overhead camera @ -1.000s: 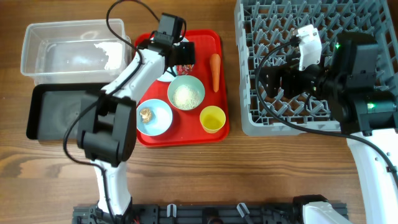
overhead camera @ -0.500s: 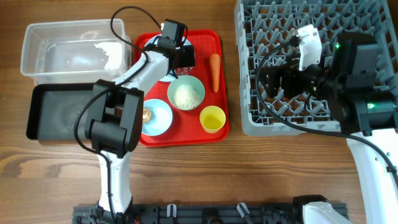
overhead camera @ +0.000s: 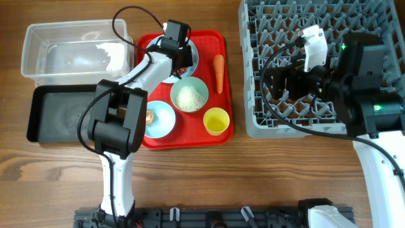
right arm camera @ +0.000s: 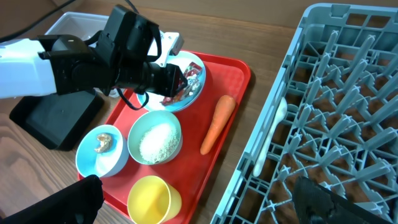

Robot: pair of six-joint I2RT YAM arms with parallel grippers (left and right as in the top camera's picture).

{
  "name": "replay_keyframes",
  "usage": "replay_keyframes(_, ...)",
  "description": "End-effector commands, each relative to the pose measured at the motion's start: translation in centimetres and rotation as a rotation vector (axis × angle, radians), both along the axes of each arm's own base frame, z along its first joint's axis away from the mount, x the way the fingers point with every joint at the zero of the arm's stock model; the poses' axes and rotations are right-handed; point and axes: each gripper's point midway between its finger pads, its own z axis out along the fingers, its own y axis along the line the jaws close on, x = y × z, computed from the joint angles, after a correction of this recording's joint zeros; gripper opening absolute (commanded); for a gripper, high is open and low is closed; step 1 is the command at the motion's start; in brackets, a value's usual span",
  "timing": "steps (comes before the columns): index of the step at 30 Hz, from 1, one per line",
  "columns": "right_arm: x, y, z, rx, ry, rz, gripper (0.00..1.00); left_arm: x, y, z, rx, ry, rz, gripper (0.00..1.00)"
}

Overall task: Sort waste into correct bins and load items into the dishwasher rack
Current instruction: 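Carry the red wrapper into the clear plastic bin and release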

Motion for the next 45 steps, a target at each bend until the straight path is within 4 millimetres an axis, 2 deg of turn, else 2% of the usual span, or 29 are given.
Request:
replay_keyframes(1,0.4,-0.2,0.6,-0.011,-0.023,-0.001,1.00,-0.3,-0.1,-0.8,-0.001,0.024,-0.004,0.06)
replay_keyframes(4,0.4,-0.2,0.6,-0.010,-0.023,0.000,1.00,0.7,-0.1,2.6,-0.020,-0.041,-0.001,0.04)
replay_keyframes(8,0.3,-0.2,0.5,-0.009,-0.020,-0.001,1.00,2.0,1.1,10.5,-0.061,-0.175,0.025,0.04)
replay_keyframes(10,0.4,-0.2,0.6,-0.009,-0.023,-0.002,1.00,1.7,2.1,15.0,-0.080,-0.243,0.041,0.04)
replay_keyframes(11,0.4,-0.2,0.6,-0.009,-0.025,-0.001,1.00,1.5,2.5,16.4,-0.086,-0.265,0.047,0.04)
replay_keyframes(13,0.5,-0.2,0.7,-0.009,-0.032,-0.001,1.00,0.6,4.1,20.4,-0.090,-0.323,0.077,0.04)
replay_keyframes(15,0.5,-0.2,0.8,-0.007,-0.035,-0.002,1.00,-0.3,6.2,23.3,-0.077,-0.363,0.120,0.04)
replay_keyframes(16,0.5,-0.1,0.8,-0.007,-0.035,-0.002,1.00,-1.1,8.3,25.0,-0.053,-0.384,0.166,0.04)
replay_keyframes(18,0.5,-0.1,0.8,-0.007,-0.035,-0.002,1.00,-2.2,11.8,26.6,0.000,-0.398,0.254,0.04)
replay_keyframes(20,0.5,-0.2,0.8,-0.007,-0.034,-0.002,1.00,-2.9,15.6,26.7,0.045,-0.383,0.343,0.04)
replay_keyframes(21,0.5,-0.2,0.8,-0.008,-0.034,-0.002,1.00,-3.1,16.9,26.4,0.053,-0.370,0.367,0.04)
replay_keyframes(24,0.5,-0.2,0.8,-0.008,-0.035,-0.002,1.00,-4.1,22.0,24.1,0.082,-0.285,0.473,0.04)
replay_keyframes(28,0.5,-0.2,0.8,-0.008,-0.034,-0.002,1.00,-5.3,26.9,20.4,0.038,-0.178,0.664,0.05)
replay_keyframes(29,0.5,-0.2,0.7,-0.008,-0.032,-0.002,1.00,-5.4,27.6,19.4,0.029,-0.154,0.687,0.16)
replay_keyframes(30,0.5,-0.2,0.7,-0.007,-0.030,-0.002,1.00,-5.4,28.2,18.5,0.023,-0.132,0.697,0.35)
replay_keyframes(32,0.4,-0.2,0.6,-0.008,-0.026,-0.002,1.00,-5.4,29.3,16.8,0.022,-0.096,0.718,1.00)
replay_keyframes(35,0.4,-0.2,0.6,-0.008,-0.024,-0.002,1.00,-5.5,30.3,15.0,0.020,-0.055,0.750,1.00)
replay_keyframes(39,0.4,-0.2,0.6,-0.008,-0.022,-0.002,1.00,-5.3,30.2,14.5,0.011,-0.046,0.745,1.00)
replay_keyframes(43,0.4,-0.2,0.6,-0.008,-0.023,-0.002,1.00,-4.9,28.9,15.9,-0.057,-0.075,0.694,1.00)
replay_keyframes(45,0.4,-0.2,0.6,-0.008,-0.024,-0.002,0.99,-4.6,27.4,17.5,-0.118,-0.106,0.647,1.00)
